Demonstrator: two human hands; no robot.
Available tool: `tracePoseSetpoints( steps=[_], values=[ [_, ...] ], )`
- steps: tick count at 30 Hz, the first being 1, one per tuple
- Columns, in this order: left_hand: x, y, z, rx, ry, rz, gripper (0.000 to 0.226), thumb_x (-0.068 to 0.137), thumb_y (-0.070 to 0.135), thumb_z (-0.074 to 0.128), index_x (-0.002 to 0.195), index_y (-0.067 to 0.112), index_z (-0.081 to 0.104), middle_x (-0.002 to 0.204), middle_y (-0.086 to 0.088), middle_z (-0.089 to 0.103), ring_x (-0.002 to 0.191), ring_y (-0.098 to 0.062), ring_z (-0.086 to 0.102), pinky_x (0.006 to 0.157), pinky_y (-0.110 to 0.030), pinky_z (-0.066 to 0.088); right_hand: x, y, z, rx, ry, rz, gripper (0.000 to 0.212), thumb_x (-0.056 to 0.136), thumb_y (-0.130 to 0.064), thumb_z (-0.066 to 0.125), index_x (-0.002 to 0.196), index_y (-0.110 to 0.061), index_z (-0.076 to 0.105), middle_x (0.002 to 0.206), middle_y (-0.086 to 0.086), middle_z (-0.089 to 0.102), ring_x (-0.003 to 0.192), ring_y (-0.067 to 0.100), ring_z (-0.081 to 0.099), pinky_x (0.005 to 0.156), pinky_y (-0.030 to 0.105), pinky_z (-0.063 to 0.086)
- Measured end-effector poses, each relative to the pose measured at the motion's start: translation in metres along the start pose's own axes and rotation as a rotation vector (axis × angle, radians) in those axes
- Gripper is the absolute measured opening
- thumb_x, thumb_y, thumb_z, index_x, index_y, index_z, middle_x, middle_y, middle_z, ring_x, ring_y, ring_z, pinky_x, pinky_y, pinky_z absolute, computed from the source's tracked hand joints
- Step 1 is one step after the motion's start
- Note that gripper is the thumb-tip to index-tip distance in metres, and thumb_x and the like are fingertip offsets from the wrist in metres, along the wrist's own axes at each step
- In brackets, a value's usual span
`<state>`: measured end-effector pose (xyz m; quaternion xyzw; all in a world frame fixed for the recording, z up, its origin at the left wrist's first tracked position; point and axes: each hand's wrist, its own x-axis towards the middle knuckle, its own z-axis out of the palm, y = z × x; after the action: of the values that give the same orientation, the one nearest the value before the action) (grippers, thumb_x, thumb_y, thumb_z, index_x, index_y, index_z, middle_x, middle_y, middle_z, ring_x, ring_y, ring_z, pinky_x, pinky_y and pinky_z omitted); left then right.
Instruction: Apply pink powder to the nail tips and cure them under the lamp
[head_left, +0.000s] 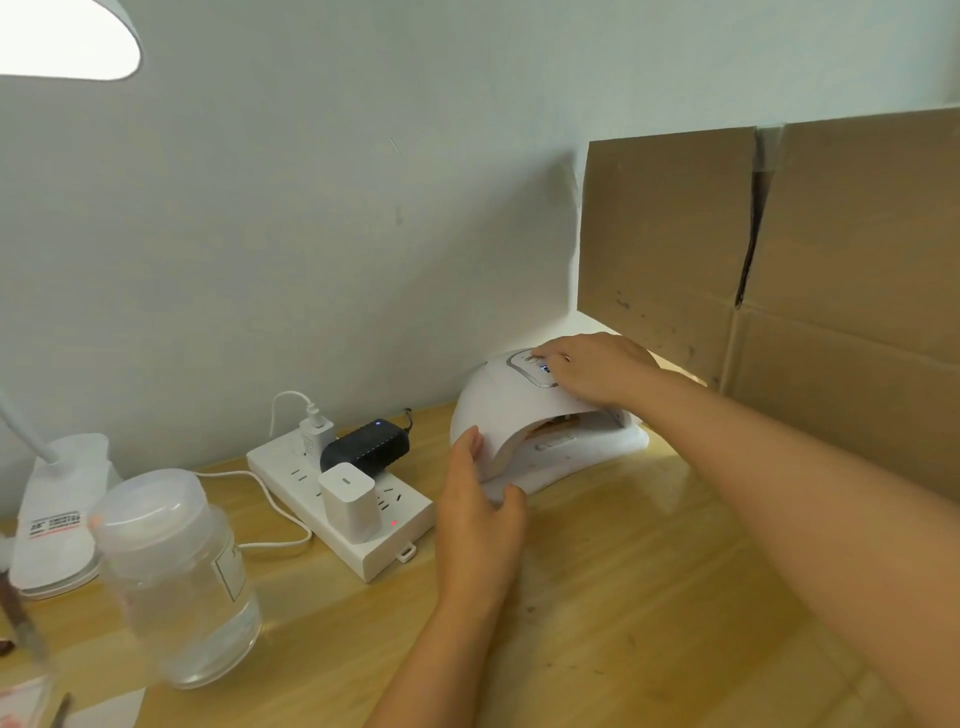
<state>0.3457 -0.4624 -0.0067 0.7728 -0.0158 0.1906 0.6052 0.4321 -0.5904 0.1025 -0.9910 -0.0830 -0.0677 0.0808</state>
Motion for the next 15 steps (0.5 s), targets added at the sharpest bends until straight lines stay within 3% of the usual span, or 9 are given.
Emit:
tracePoseSetpoints(
  steps=[5,9,11,13,15],
  values=[
    [-0.001,0.0,-0.002,-0.044,-0.021,-0.039,0.059,0.085,0.002,0.052,0.135,0.025,0.033,0.124,0.018,0.043,0.072,0.019,0.047,0.062,0.001,0.034,0.005,-0.005,-0.004,0.037,-0.01,0.089,0.037,0.096,-0.025,0.028,0.116,-0.03,0.058,0.127,-0.005,0.055,0.113,0.023,0.049,0.08,0.027,0.035],
    [-0.001,0.001,-0.002,-0.068,-0.025,-0.054,0.058,0.085,0.0,0.05,0.136,0.023,0.033,0.123,0.017,0.042,0.073,0.026,0.044,0.062,0.004,0.032,-0.001,-0.006,-0.001,0.02,-0.019,0.09,0.042,0.097,-0.023,0.025,0.129,-0.032,0.051,0.138,-0.007,0.047,0.123,0.021,0.044,0.087,0.027,0.035],
    [-0.001,0.002,-0.002,-0.09,-0.032,-0.061,0.058,0.085,-0.001,0.048,0.136,0.022,0.032,0.127,0.014,0.043,0.087,0.022,0.045,0.066,0.002,0.032,-0.009,-0.006,0.002,0.071,0.026,0.081,0.043,0.098,-0.024,0.025,0.135,-0.033,0.044,0.136,-0.005,0.05,0.119,0.022,0.046,0.081,0.025,0.034],
    [-0.002,0.002,-0.003,-0.104,-0.035,-0.063,0.058,0.086,-0.001,0.047,0.136,0.023,0.032,0.132,0.012,0.042,0.109,0.006,0.044,0.073,-0.005,0.033,-0.02,-0.006,0.007,0.165,0.133,0.089,0.046,0.096,-0.026,0.03,0.14,-0.039,0.032,0.107,-0.003,0.061,0.098,0.023,0.051,0.066,0.025,0.032],
    [-0.003,0.001,-0.003,-0.104,-0.027,-0.047,0.057,0.087,-0.001,0.046,0.136,0.024,0.032,0.128,0.012,0.043,0.109,0.004,0.043,0.076,-0.006,0.032,-0.035,-0.013,0.015,0.332,0.328,0.123,0.046,0.093,-0.026,0.036,0.138,-0.038,0.036,0.072,-0.009,0.05,0.08,0.021,0.048,0.06,0.027,0.03]
  ],
)
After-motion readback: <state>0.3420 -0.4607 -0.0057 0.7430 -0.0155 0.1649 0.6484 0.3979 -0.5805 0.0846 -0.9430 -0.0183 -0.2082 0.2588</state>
